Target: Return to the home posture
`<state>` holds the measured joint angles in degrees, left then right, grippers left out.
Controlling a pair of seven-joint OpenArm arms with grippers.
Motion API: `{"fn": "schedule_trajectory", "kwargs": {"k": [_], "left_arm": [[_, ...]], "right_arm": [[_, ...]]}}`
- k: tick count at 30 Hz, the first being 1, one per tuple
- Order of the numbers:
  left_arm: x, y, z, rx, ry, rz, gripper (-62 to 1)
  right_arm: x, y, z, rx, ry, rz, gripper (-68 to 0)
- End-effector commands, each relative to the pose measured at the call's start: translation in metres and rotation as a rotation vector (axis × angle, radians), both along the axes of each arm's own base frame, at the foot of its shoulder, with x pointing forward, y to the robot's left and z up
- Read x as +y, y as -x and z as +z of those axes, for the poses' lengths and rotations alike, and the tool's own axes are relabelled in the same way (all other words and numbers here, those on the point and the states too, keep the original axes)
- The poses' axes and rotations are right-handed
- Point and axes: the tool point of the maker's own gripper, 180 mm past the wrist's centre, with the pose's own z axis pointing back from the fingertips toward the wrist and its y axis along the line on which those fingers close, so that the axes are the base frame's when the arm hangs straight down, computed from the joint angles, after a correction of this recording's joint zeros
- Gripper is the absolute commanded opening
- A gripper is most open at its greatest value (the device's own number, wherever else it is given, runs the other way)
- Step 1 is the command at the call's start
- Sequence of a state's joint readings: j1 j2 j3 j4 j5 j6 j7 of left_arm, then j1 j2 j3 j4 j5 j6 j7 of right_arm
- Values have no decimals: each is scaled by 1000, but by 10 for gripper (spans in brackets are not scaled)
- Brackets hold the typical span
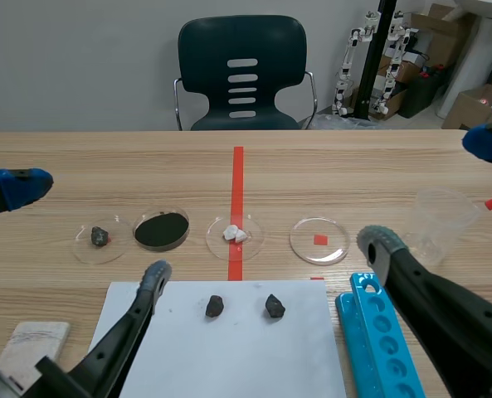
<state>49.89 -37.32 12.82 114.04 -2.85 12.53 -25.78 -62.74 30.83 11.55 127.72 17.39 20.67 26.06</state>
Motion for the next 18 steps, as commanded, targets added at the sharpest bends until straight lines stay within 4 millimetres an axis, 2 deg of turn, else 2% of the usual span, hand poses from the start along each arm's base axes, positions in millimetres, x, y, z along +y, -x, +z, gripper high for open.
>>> {"fn": "schedule_trajectory", "kwargs": {"k": [1, 7, 12, 18], "left_arm": [[0, 3, 13, -38, 16, -11, 14], [-2, 22, 14, -76, -39, -63, 14], [2, 26, 12, -69, -54, -62, 14], [-3, 29, 11, -93, -93, -93, 14]], "right_arm": [[1, -1, 8, -20, -19, 4, 4], [1, -1, 8, -20, -19, 4, 4], [1, -1, 8, -20, -19, 4, 4], [1, -1, 8, -20, -19, 4, 4]]}}
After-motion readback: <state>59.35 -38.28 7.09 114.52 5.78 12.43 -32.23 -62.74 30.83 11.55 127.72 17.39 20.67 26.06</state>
